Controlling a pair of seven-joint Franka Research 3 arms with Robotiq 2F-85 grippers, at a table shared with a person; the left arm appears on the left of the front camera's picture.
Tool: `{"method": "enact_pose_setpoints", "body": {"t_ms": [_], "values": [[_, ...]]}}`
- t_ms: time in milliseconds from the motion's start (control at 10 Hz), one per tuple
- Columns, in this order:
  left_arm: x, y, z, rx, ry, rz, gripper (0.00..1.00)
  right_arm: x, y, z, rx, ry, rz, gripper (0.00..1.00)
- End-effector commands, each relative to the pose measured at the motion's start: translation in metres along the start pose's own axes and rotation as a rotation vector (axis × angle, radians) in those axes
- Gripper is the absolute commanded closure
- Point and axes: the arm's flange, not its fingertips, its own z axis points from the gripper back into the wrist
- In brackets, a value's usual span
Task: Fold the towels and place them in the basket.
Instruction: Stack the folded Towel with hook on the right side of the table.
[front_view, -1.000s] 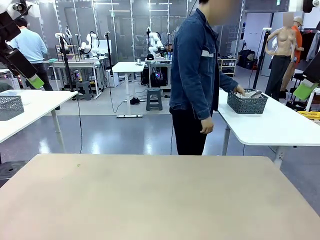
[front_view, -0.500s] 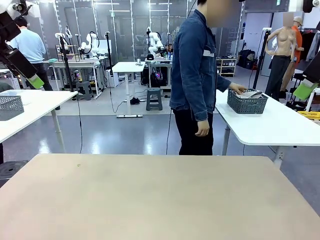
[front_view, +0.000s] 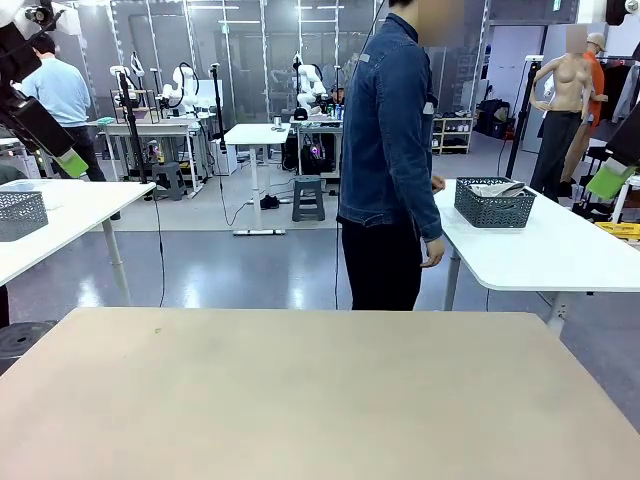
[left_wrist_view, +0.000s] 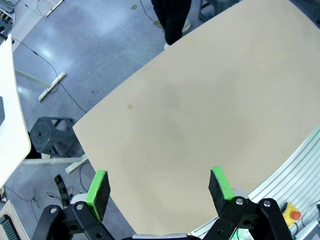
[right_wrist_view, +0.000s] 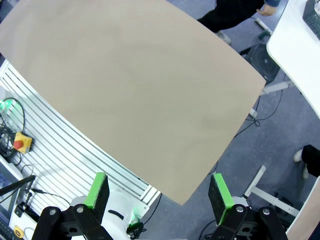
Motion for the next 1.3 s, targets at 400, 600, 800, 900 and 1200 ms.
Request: {"method": "enact_pose_setpoints", "body": {"t_ms": [400,600,800,900,1200], "values": [[0.0016,0.0015,0.0007,0.009,0.002,-0.005,0.00,-0.0002,-0.0001,-0.0003,0.000,0.002,0.002,0.00],[0.0016,0.0015,0.0007,0.009,0.002,-0.005,0.00,-0.0002,-0.0001,-0.0003,0.000,0.002,0.002,0.00],[0.0016,0.0015,0.0007,0.009,0.002,-0.005,0.00,-0.0002,-0.0001,-0.0003,0.000,0.002,0.002,0.00],[0.0016,0.0015,0.0007,0.009,0.002,-0.005,0.00,-0.0002,-0.0001,-0.0003,0.000,0.002,0.002,0.00],[0.0016,0.0015,0.0007,0.009,0.002,-0.005,0.00,-0.0002,-0.0001,-0.0003,0.000,0.002,0.002,0.00]]}}
